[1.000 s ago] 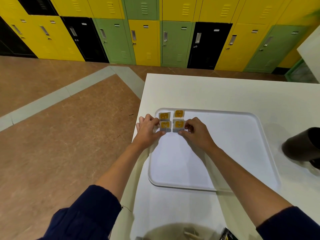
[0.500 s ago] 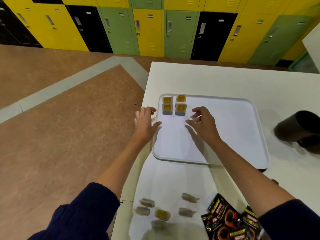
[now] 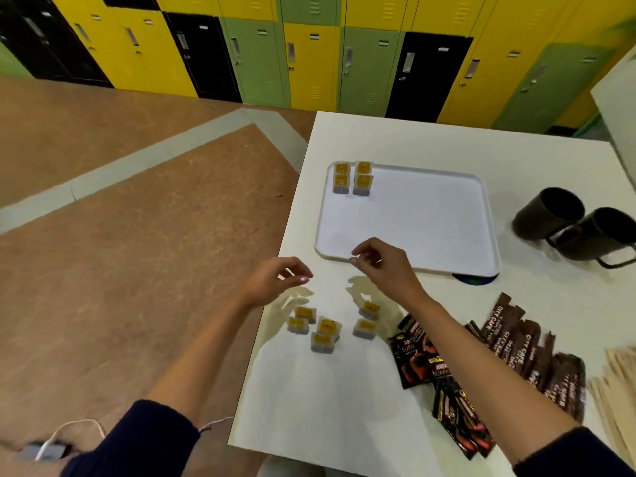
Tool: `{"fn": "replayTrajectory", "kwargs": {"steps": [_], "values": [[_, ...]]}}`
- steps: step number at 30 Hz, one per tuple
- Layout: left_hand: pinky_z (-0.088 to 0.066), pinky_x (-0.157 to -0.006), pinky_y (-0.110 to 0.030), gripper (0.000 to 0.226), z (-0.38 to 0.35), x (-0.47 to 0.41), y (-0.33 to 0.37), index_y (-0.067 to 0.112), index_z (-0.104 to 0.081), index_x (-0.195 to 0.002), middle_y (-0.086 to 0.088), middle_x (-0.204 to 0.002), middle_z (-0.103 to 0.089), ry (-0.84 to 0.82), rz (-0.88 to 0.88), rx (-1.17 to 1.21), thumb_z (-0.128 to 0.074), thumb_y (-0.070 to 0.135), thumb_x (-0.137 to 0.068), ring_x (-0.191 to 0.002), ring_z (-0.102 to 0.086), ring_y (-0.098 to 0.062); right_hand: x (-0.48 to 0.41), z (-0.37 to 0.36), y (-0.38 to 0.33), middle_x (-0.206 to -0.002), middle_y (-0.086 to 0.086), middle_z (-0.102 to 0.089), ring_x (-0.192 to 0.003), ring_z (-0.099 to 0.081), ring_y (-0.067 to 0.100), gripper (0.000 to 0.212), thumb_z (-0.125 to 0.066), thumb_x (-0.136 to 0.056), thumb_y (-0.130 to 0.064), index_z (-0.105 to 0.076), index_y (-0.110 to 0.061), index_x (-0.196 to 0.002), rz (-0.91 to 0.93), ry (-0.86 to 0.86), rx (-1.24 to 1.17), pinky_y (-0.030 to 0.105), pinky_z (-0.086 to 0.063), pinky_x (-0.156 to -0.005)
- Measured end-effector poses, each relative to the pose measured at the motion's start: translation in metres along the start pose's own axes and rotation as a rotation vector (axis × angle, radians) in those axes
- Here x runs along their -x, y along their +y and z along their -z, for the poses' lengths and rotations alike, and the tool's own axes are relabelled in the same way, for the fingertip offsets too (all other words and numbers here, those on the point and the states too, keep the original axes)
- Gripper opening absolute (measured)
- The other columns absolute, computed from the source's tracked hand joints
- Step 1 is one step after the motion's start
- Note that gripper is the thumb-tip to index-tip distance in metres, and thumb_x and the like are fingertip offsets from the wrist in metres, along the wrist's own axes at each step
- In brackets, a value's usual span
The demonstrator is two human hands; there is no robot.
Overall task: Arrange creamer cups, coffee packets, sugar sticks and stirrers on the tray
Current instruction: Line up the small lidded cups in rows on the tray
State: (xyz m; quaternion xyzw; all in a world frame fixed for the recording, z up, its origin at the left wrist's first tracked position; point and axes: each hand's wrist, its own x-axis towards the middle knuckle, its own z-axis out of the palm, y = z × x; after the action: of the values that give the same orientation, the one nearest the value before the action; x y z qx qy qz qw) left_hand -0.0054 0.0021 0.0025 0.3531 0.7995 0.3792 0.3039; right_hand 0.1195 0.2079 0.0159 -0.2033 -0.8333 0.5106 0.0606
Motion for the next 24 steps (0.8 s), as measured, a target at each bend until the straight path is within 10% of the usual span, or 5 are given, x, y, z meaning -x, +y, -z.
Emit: {"fn": "replayTrajectory", "kwargs": {"steps": [11, 17, 24], "values": [[-0.046, -0.069, -0.005, 0.017, -0.015, 0.039, -0.033, 0.007, -0.068, -0.098, 0.008, -0.089, -0.066, -0.051, 0.056, -0.055, -0.065, 0.000, -0.084, -0.080, -0.062, 0.010, 0.068, -0.033, 0.012, -0.099, 0.004, -0.066, -0.092, -0.062, 0.014, 0.020, -0.064, -0.089, -0.017, -0.063, -0.011, -0.108, 0.007, -0.231, 0.174, 0.019, -0.050, -0.078], [-0.048, -0.069, -0.008, 0.019, -0.028, 0.040, -0.044, 0.008, -0.066, -0.097, -0.003, -0.095, -0.065, -0.040, 0.073, -0.097, -0.062, -0.004, -0.084, -0.086, -0.063, -0.017, 0.079, -0.047, 0.022, -0.111, 0.006, -0.060, -0.101, -0.058, 0.016, 0.032, -0.058, -0.091, -0.012, -0.055, -0.009, -0.123, -0.004, -0.287, 0.319, 0.024, -0.050, -0.086], [-0.045, -0.068, -0.007, 0.015, -0.037, 0.034, -0.044, 0.004, -0.068, -0.096, -0.002, -0.089, -0.058, 0.017, 0.031, -0.116, -0.066, 0.000, -0.082, -0.075, -0.056, -0.003, 0.081, -0.062, 0.025, -0.091, 0.008, -0.062, -0.082, -0.058, 0.021, 0.014, -0.063, -0.085, -0.015, -0.059, -0.005, -0.094, -0.038, -0.249, 0.347, 0.039, -0.051, -0.073]]}}
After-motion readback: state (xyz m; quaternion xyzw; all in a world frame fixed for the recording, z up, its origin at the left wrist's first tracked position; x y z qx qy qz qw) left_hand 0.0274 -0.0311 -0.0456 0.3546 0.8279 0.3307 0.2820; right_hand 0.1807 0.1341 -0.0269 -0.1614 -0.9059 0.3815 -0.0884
